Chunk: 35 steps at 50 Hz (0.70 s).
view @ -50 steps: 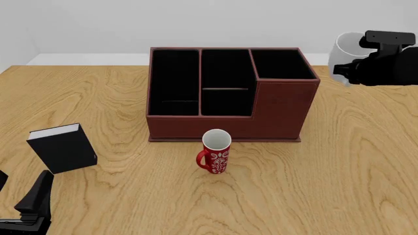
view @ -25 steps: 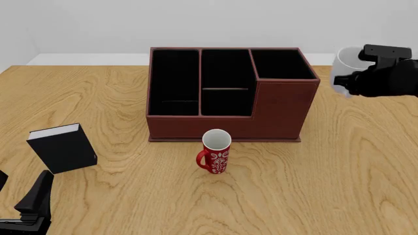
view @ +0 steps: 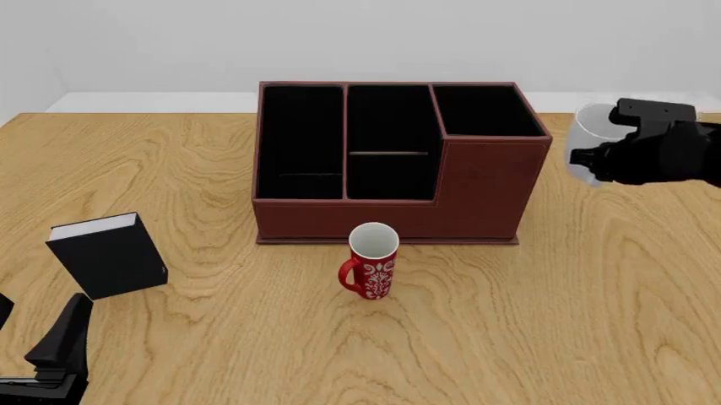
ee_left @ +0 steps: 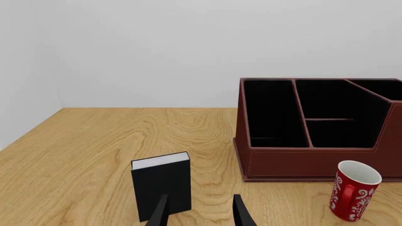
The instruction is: Pick up the white mug and place it to the right of the caddy.
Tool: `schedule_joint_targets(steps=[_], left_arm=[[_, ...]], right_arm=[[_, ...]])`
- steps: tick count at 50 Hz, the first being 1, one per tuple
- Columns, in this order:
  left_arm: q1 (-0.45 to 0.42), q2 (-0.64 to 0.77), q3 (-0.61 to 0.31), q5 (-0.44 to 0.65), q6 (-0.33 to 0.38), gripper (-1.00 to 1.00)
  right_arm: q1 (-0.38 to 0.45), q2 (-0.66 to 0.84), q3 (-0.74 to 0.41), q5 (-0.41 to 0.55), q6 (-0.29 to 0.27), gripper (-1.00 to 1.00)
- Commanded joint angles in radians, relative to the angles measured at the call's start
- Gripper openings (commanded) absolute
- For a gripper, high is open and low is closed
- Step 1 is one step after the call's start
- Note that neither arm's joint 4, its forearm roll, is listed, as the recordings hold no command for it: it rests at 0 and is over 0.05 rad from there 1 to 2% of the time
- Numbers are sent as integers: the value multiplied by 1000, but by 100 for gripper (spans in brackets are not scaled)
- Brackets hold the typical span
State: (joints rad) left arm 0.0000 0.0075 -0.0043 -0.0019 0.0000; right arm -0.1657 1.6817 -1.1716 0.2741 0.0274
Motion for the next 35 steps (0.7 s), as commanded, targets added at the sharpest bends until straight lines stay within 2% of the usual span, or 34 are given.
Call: schedule_joint_targets(steps=[1, 35], left_arm=[[0, 0, 0, 0, 0, 100], [0, 0, 0, 0, 0, 100]], right_arm=[[-6, 23, 13, -23, 12, -100], [15, 85, 48, -79, 28, -100]])
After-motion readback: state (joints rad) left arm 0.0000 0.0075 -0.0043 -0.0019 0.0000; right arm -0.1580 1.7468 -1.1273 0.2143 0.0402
